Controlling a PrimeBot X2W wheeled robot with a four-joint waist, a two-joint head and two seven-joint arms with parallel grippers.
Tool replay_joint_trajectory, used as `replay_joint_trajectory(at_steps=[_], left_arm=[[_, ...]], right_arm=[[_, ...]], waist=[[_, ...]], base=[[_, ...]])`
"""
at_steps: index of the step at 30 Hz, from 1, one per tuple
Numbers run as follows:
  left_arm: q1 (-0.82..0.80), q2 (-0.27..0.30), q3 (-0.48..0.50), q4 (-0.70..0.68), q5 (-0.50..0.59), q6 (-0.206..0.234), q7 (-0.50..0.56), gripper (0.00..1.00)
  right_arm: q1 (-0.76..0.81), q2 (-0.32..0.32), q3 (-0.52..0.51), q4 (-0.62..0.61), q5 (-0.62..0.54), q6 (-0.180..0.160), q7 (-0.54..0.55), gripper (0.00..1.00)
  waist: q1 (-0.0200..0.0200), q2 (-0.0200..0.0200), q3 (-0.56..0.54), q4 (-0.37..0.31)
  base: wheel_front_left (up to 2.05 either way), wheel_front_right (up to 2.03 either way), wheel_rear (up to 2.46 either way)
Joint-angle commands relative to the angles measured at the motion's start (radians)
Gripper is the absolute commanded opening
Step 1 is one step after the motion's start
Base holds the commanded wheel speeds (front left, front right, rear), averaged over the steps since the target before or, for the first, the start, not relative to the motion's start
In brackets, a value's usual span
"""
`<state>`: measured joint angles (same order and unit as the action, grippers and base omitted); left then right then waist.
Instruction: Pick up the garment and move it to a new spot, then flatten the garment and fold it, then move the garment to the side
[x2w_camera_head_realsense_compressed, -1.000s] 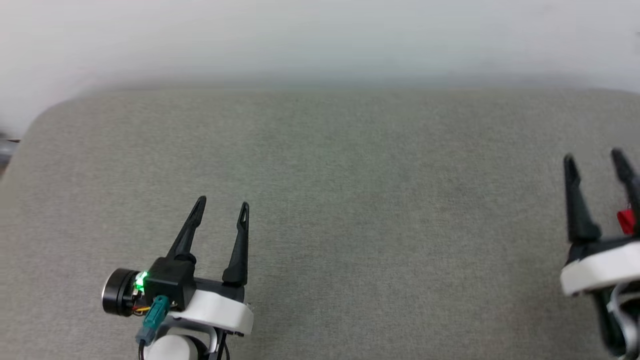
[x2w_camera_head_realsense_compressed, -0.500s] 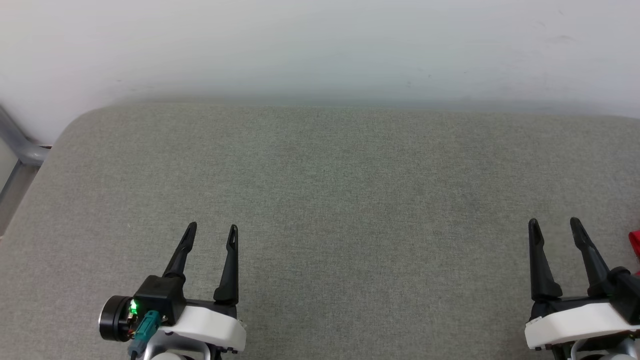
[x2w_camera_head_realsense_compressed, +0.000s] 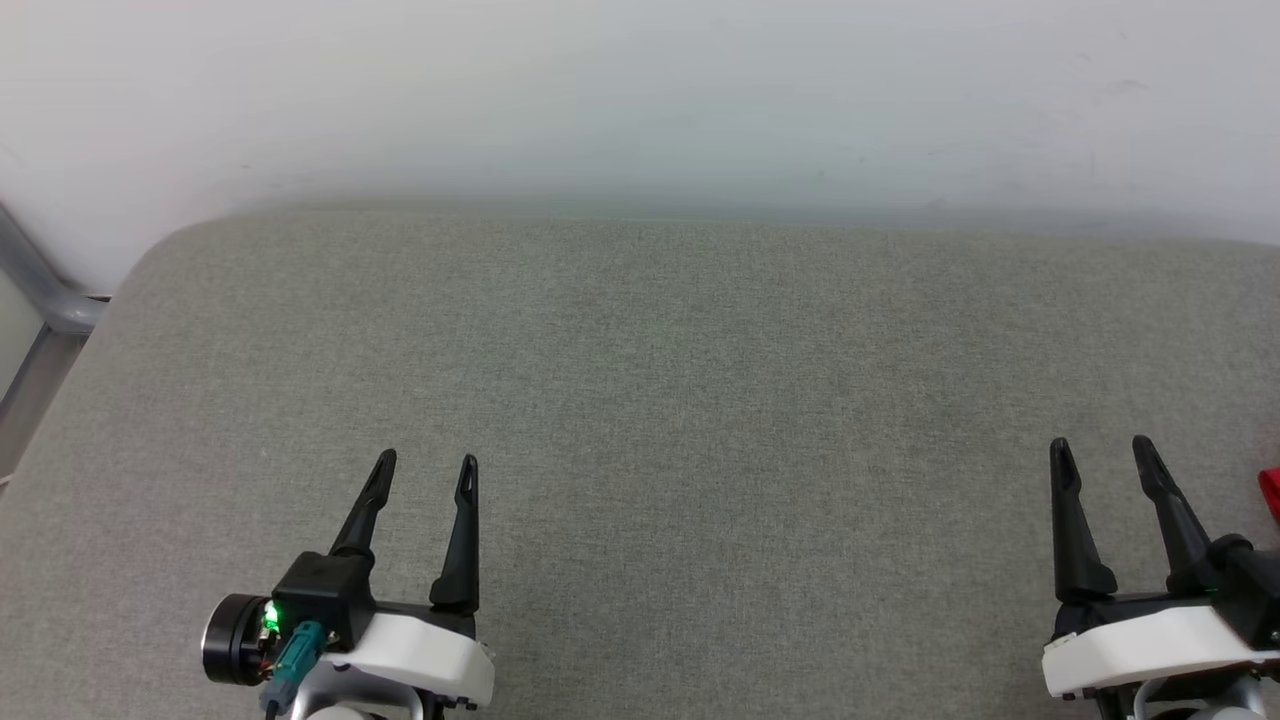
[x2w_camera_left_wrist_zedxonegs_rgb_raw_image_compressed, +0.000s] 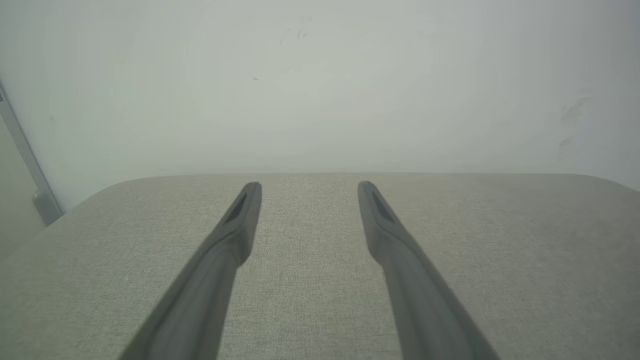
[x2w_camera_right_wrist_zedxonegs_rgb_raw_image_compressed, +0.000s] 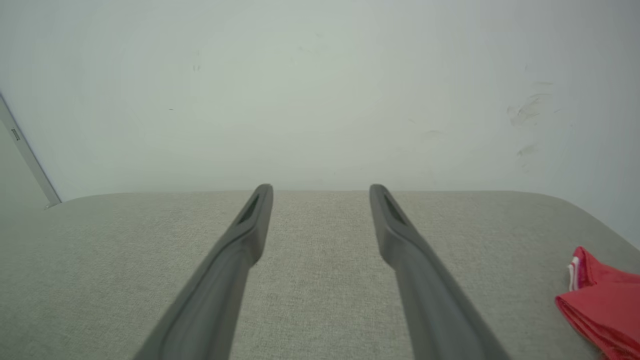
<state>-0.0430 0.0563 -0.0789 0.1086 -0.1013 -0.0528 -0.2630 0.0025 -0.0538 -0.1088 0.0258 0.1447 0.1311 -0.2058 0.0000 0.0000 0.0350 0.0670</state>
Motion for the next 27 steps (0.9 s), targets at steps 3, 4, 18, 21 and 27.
replay_joint_trajectory(at_steps=[3,4,18,21,27], left_arm=[[0.006,-0.003,0.007,-0.008,0.005,-0.003,-0.002,1.0],[0.006,-0.003,0.008,-0.009,0.006,-0.004,-0.002,1.0],[0.01,-0.006,0.015,-0.023,0.002,-0.023,-0.002,1.0],[0.003,-0.004,0.016,-0.005,-0.001,-0.019,0.002,0.0],[0.007,-0.004,0.025,0.018,-0.095,-0.023,0.026,0.0]], right_arm=[[-0.003,0.006,0.004,-0.008,0.009,-0.001,-0.002,1.0],[-0.003,0.006,0.004,-0.01,0.01,-0.001,-0.002,1.0],[-0.004,0.006,0.004,-0.021,0.022,-0.001,-0.006,1.0],[0.004,0.001,0.003,-0.003,0.013,0.0,0.001,0.0],[-0.001,0.001,0.001,0.029,0.103,0.0,0.024,0.0]], waist=[[0.0,0.0,0.001,0.0],[0.0,0.0,0.001,0.0],[0.0,0.0,0.01,-0.008],[0.0001,0.0,0.01,-0.009],[0.0002,0.0,0.009,-0.011]], base=[[0.0,0.0,0.0],[0.0,0.0,0.0],[0.0,0.0,0.0],[0.0,0.0,0.0],[0.0,0.0,0.0]])
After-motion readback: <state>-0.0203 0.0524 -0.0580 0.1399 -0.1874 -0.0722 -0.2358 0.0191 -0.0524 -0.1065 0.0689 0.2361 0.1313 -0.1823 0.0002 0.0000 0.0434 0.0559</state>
